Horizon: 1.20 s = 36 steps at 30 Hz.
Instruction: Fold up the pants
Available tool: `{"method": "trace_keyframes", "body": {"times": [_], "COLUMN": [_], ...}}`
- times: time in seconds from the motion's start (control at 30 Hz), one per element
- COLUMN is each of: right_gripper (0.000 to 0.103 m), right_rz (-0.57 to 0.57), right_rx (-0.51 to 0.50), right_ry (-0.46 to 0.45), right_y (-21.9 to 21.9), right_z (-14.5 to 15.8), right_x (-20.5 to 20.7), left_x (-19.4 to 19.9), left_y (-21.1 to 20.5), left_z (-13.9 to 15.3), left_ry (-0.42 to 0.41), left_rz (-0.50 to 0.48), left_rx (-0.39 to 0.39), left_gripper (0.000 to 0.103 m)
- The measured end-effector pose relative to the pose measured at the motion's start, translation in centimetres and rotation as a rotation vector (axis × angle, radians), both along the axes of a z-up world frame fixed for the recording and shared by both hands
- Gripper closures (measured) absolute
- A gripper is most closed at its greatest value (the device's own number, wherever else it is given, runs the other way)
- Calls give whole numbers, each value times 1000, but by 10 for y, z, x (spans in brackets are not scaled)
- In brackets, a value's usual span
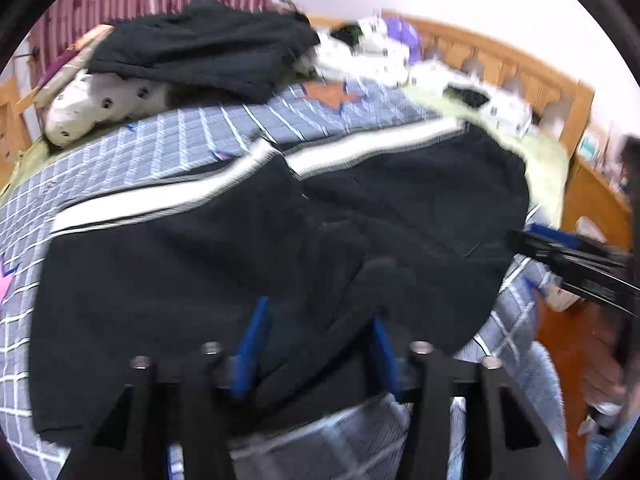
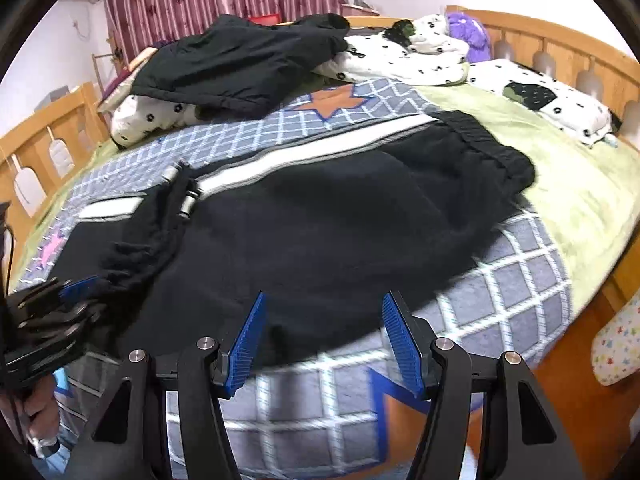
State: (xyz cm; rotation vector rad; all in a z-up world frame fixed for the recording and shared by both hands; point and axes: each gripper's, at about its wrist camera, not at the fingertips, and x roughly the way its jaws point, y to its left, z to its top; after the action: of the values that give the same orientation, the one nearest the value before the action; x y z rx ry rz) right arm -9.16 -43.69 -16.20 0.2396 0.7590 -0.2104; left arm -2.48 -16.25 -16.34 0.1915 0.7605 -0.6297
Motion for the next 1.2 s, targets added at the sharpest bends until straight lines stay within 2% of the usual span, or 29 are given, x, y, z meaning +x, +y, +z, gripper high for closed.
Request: {"method": "trace_keyframes", "body": {"times": [0.07, 0.17, 0.3, 0.37, 0.4, 0.43, 0.47, 0.57, 0.67, 0.73, 0.83, 0.87, 0.97, 1.07, 1.1, 1.13, 1.2], "right_gripper": [43, 43, 39, 41, 54, 79, 86, 88, 95, 95, 93, 92, 84, 75, 66, 62, 59], "right_rz": [30, 115, 214, 214, 209, 213, 219, 205, 224, 229, 220, 226, 265, 269, 270, 273, 285], "right_rx": [32, 113, 173, 172, 174, 183, 198, 143, 218, 262, 169, 174, 164, 162, 163, 157, 139], "right_ry": [-16, -42, -41, -9, 10, 34, 58, 16, -78, -92, 17, 26, 13, -48, -55, -55, -47], "right_y": [10, 35, 76, 92, 99, 104, 109, 115, 105, 98, 100, 100, 97, 89, 87, 87, 90], "right_z": [3, 8, 5, -4, -10, -18, -24, -21, -3, -2, -27, -32, -20, -1, 3, 6, 10], "right_x": [10, 31, 64, 82, 90, 96, 99, 89, 67, 58, 64, 65, 61, 69, 77, 87, 106], "left_x": [-11, -12, -9, -6, -4, -2, -2, -2, -5, 0, 10, 12, 22, 35, 42, 48, 62], "left_y": [29, 77, 137, 166, 175, 183, 188, 196, 193, 195, 193, 192, 186, 178, 174, 171, 164], "left_z": [12, 17, 5, -6, -10, -16, -20, -24, -19, -18, -13, -11, -6, -6, -10, -16, -39], "left_ry": [-62, -103, -72, -16, 9, 33, 44, 29, -4, -2, -3, -5, -18, -23, -4, 27, 155], "left_rz": [35, 135, 267, 311, 324, 338, 349, 347, 333, 324, 317, 312, 313, 339, 356, 360, 326], "left_rx": [-22, -13, 40, 38, 38, 49, 60, 64, 46, 6, -45, -57, -49, -15, 3, 16, 55], "left_gripper": [30, 29, 29, 29, 29, 29, 29, 29, 29, 29, 29, 29, 29, 29, 29, 29, 28]}}
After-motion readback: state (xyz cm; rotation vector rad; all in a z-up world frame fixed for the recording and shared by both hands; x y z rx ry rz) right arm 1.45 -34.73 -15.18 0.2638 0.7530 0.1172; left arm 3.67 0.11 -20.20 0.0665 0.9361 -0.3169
